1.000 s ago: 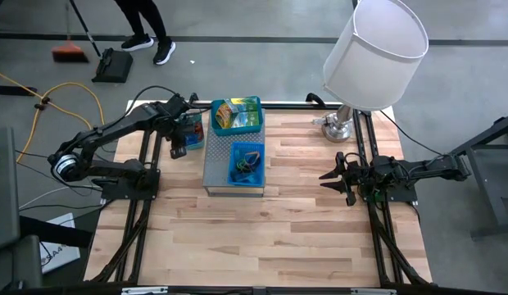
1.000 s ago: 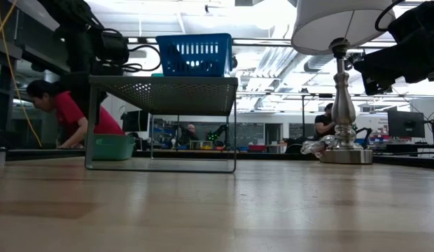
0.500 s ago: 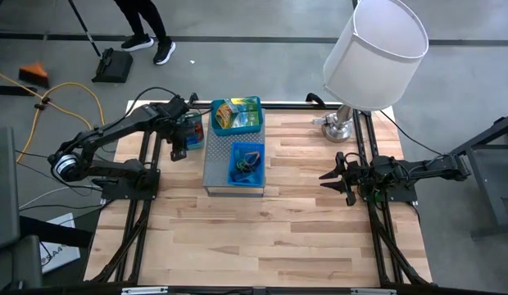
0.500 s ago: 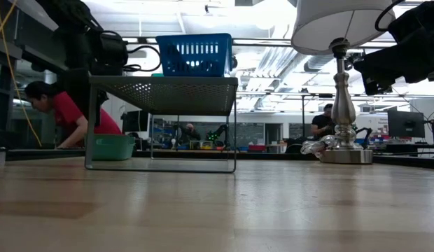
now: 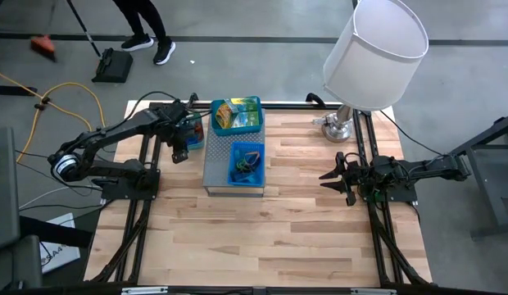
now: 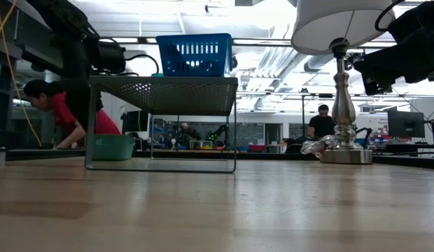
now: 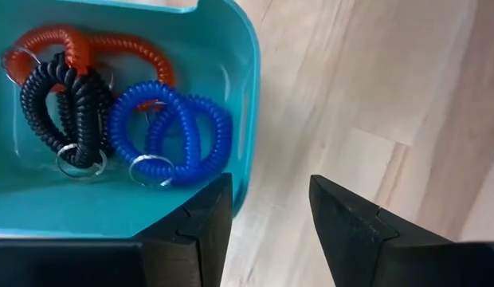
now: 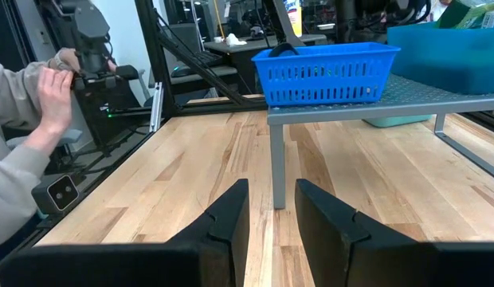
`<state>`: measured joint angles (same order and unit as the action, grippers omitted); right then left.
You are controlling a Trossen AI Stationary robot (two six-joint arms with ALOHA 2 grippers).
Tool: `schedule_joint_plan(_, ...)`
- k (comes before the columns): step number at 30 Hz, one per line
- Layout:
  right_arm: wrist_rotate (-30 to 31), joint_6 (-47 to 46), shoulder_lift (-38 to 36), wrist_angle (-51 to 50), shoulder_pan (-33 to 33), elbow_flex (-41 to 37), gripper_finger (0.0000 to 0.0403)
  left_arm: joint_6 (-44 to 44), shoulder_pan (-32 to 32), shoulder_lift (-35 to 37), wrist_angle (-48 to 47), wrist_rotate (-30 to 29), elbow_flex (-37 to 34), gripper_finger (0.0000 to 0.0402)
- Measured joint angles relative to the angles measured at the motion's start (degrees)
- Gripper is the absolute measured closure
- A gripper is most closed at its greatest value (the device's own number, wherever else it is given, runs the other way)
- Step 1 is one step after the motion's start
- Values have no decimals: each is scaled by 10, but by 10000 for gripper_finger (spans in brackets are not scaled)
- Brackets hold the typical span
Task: Pick & Place Office Desk Supplies
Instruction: Put the dark green bin with spring keychains on the shelf
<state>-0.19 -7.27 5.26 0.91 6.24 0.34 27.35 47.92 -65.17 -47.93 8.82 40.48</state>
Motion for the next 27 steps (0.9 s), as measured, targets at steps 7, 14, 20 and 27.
schedule_joint_plan(7, 0, 0, 0, 0, 0, 0, 311, 24, 0, 0, 16, -24, -6, 241)
schedule_joint_plan(14, 0, 0, 0, 0, 0, 0, 311, 28, -1, 0, 25, -46, -17, 241)
schedule_joint_plan(20, 0, 0, 0, 0, 0, 0, 311, 28, 0, 0, 39, -47, -32, 241)
schedule_joint_plan(27, 0, 0, 0, 0, 0, 0, 311, 28, 1, 0, 43, -57, -32, 241)
